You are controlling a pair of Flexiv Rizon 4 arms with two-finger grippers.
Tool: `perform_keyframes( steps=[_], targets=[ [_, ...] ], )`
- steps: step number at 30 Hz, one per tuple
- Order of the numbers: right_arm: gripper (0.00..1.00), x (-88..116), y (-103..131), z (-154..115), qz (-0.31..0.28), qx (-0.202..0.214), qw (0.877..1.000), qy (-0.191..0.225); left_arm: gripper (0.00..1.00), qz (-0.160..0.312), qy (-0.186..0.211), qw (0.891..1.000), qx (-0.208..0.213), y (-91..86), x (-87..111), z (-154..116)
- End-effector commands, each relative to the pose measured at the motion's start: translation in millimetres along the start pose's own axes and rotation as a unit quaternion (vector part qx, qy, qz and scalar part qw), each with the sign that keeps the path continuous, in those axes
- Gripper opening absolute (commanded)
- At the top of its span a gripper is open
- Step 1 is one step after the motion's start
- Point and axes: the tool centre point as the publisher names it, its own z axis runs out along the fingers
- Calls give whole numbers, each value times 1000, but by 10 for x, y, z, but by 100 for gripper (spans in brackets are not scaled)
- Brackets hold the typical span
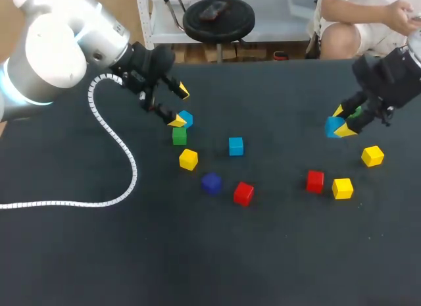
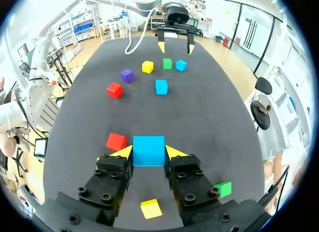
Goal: Place the blue cubes, place green cubes on the blue cubes, place the yellow cubes on the green cubes, then place the red cubes on the yellow cubes, and place purple cube on the red cubes.
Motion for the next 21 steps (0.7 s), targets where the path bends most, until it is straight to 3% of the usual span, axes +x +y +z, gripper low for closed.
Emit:
perform_keyframes(
  steps=[1, 21],
  targets=[
    [0, 0, 14, -6, 0, 2, 1000, 0, 100, 1, 0, 1000, 1, 8, 6, -1],
    [0, -45, 9, 39, -2, -5, 1000, 1, 100, 1, 0, 1000, 1, 8, 6, -1]
  ],
)
